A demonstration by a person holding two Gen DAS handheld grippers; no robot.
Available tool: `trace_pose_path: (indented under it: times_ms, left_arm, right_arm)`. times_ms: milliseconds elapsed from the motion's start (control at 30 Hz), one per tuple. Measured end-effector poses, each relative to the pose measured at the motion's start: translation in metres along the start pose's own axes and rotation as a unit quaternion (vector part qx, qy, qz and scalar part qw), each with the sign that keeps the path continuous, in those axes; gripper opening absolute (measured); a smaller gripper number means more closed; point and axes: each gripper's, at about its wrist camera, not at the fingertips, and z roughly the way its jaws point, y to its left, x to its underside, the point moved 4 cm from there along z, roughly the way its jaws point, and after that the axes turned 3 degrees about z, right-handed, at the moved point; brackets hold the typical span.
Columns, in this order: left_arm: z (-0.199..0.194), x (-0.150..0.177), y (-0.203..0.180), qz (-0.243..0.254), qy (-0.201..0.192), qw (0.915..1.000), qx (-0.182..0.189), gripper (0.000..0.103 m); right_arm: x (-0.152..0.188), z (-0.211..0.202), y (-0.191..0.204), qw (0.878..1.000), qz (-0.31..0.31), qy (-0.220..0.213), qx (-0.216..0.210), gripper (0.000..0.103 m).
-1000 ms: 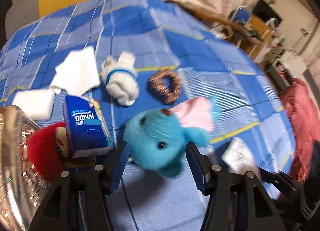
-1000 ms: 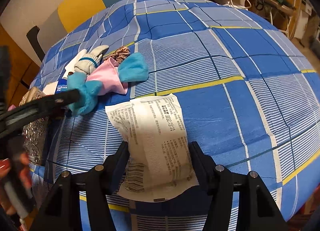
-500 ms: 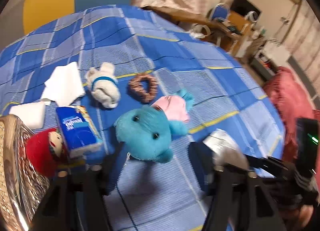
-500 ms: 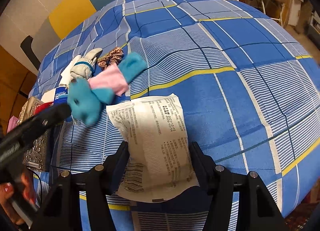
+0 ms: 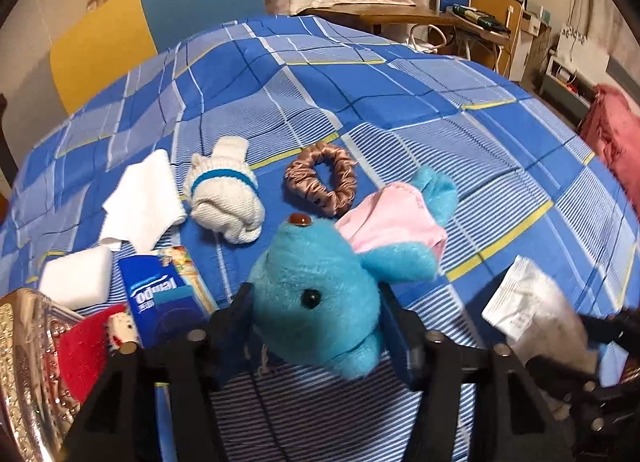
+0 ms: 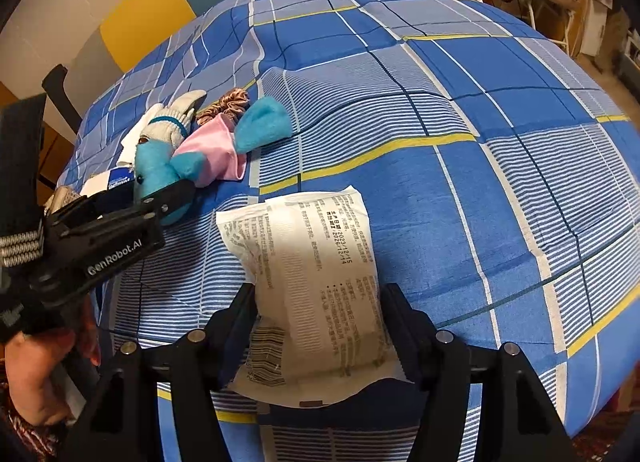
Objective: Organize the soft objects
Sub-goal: 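Grasp the blue plush toy with the left gripper while the right gripper holds the white packet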
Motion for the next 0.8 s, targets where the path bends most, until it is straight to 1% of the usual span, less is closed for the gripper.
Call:
trace_pose_path:
  times_ms: [67,200,300,500,667,800]
  left_arm:
    - [-0.001,0.002,0.003,-0.011,0.005,0.9999,0.007,0.055]
    - [-0.011,0.004,0.01,-0.039,0.009,0.9982,0.045,0.049]
    - [-0.023,0.009,0.017,-0.072,-0.004,0.9952,0.065,0.048]
    - [-0.049,0.021,0.023,-0.079,-0.024,0.9937,0.076,0.047]
    - [-0.081,0.038,0.031,-0.109,-0.043,0.9871,0.109,0.047]
    - [-0.118,0.052,0.043,-0.117,-0.071,0.9835,0.118,0.047]
  right_arm:
    - [0.002,0.001,0.002,1.0,-0.009,-0.002,0.008,0.066]
    - [0.005,0.0,0.005,0.999,-0.027,-0.011,0.026,0.065]
    - [0.004,0.0,0.004,0.999,-0.029,-0.015,0.029,0.064]
    - [0.005,-0.001,0.005,0.999,-0.037,-0.017,0.033,0.064]
    - [0.005,0.0,0.006,0.999,-0.039,-0.018,0.032,0.064]
    - [0.007,0.0,0.008,0.998,-0.047,-0.023,0.036,0.064]
